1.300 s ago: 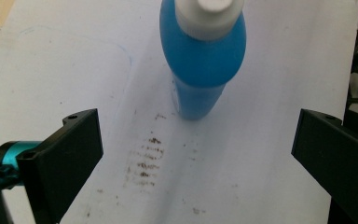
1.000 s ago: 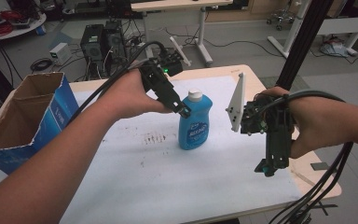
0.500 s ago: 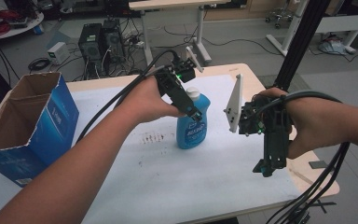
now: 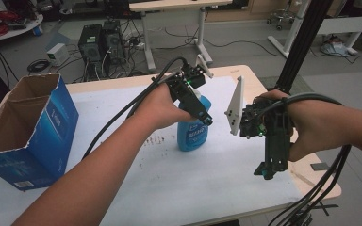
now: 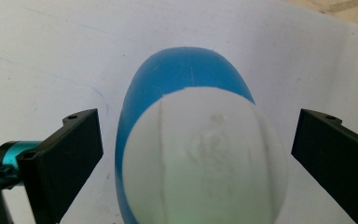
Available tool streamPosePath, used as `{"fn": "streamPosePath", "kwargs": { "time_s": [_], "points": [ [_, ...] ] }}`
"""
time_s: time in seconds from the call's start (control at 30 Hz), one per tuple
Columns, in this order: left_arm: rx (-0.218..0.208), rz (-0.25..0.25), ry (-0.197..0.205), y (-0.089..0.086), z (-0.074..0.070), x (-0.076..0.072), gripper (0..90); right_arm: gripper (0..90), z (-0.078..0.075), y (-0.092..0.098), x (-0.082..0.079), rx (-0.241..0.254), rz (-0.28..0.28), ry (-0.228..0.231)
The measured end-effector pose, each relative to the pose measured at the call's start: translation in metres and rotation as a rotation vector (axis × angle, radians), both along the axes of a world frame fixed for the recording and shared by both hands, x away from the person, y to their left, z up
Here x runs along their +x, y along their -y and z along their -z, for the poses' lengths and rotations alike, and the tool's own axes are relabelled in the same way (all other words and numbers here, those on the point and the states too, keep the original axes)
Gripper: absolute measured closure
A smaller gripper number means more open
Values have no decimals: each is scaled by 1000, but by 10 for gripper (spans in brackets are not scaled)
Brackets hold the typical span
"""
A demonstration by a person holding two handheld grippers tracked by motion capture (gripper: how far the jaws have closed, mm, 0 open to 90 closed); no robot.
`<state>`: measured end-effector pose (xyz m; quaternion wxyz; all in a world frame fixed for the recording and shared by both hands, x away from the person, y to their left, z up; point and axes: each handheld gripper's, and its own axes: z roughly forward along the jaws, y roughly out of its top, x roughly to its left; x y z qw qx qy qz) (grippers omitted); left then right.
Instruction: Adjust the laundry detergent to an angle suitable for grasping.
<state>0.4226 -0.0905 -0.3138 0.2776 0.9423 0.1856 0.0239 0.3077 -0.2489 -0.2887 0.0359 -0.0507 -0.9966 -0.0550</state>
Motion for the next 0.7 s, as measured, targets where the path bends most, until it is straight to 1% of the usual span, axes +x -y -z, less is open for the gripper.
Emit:
{"fn": "streamPosePath", "kwargs": {
  "time_s": [0.07, 0.13, 0.17, 0.23, 0.3, 0.33, 0.37, 0.43, 0.47, 0.53, 0.6, 0.7],
  "points": [
    [10, -3, 8, 0, 1, 0, 18, 17, 0, 0, -1, 1, 1, -2],
    [16, -8, 8, 1, 2, 1, 18, 17, 0, 0, -1, 3, 0, -1],
    [28, -14, 10, 0, 3, 2, 18, 17, 0, 1, -1, 4, -1, -1],
    [28, -22, 8, -1, 4, 2, 41, 17, 0, 1, 0, 2, 0, -1],
    [31, -23, 2, -1, 4, 3, 46, 17, 0, 1, 0, 3, -1, 1],
    [35, -18, -1, -1, 4, 3, 80, 17, 0, 1, 0, 3, 0, 3],
    [31, -20, -2, -1, 4, 3, 107, 17, 0, 1, 0, 4, 0, 4],
    [29, -20, -4, -1, 5, 3, 107, 17, 0, 1, 0, 3, 1, 4],
    [31, -25, 4, -1, 5, 3, 108, 17, 0, 1, 1, 3, -2, 2],
    [26, -30, 1, -1, 5, 3, 121, 17, 0, 1, 1, 4, -4, 4],
    [31, -28, -7, 0, 5, 3, 133, 17, 0, 0, 1, 2, -1, 3],
    [40, -26, -6, 0, 6, 3, 134, 17, 0, 0, 1, 2, 0, 1]
  ]
}}
